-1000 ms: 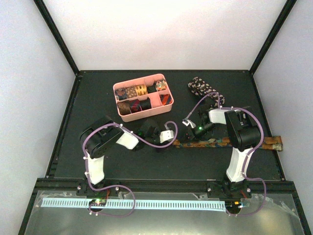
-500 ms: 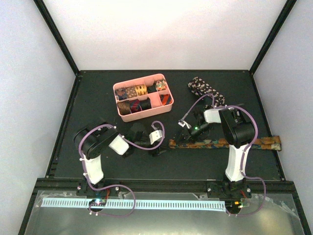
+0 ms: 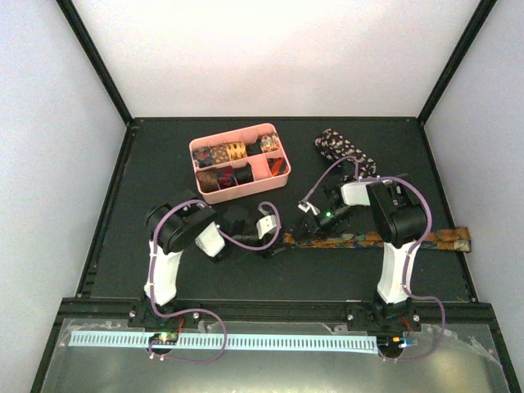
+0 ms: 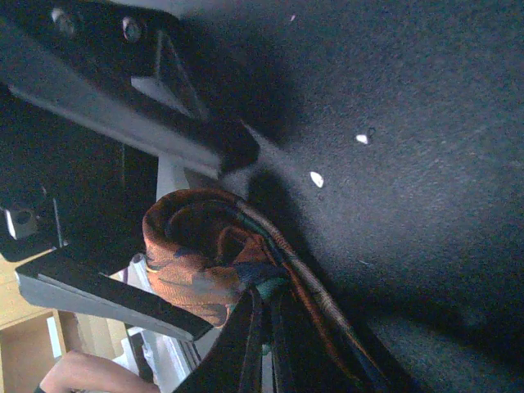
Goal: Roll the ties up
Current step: Roll the tie at the center of the board.
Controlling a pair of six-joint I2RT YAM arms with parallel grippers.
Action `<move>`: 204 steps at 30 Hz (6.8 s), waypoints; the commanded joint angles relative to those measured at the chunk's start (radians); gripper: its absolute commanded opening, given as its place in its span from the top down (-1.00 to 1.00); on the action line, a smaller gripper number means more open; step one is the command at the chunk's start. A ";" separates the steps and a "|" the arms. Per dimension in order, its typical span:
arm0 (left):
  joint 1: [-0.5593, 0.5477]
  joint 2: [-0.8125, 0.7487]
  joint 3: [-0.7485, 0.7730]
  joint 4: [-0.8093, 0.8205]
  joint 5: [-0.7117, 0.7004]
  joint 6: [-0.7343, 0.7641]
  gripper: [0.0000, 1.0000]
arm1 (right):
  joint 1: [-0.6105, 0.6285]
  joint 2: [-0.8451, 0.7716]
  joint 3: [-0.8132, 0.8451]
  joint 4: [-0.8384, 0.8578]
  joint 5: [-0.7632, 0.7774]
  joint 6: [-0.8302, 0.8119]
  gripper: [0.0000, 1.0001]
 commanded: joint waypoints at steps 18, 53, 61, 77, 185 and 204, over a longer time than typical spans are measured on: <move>-0.150 -0.197 0.125 -0.723 -0.351 0.316 0.36 | -0.084 -0.110 -0.010 -0.034 0.208 -0.082 0.37; -0.068 -0.289 0.093 -0.556 -0.248 0.151 -0.97 | -0.041 -0.089 -0.046 0.021 0.224 -0.006 0.97; 0.104 -0.469 0.014 -0.441 -0.048 -0.015 -0.98 | 0.019 -0.010 -0.060 0.151 0.120 0.059 0.97; 0.031 -0.224 -0.141 -0.018 -0.040 -0.051 -0.97 | 0.066 -0.122 -0.118 0.232 0.122 0.104 0.97; -0.122 -0.221 0.140 -0.826 -0.358 0.322 0.46 | 0.012 -0.295 -0.059 0.038 0.084 0.039 0.02; -0.134 -0.217 0.161 -0.821 -0.375 0.319 0.31 | 0.036 -0.190 -0.052 0.054 0.208 0.088 0.97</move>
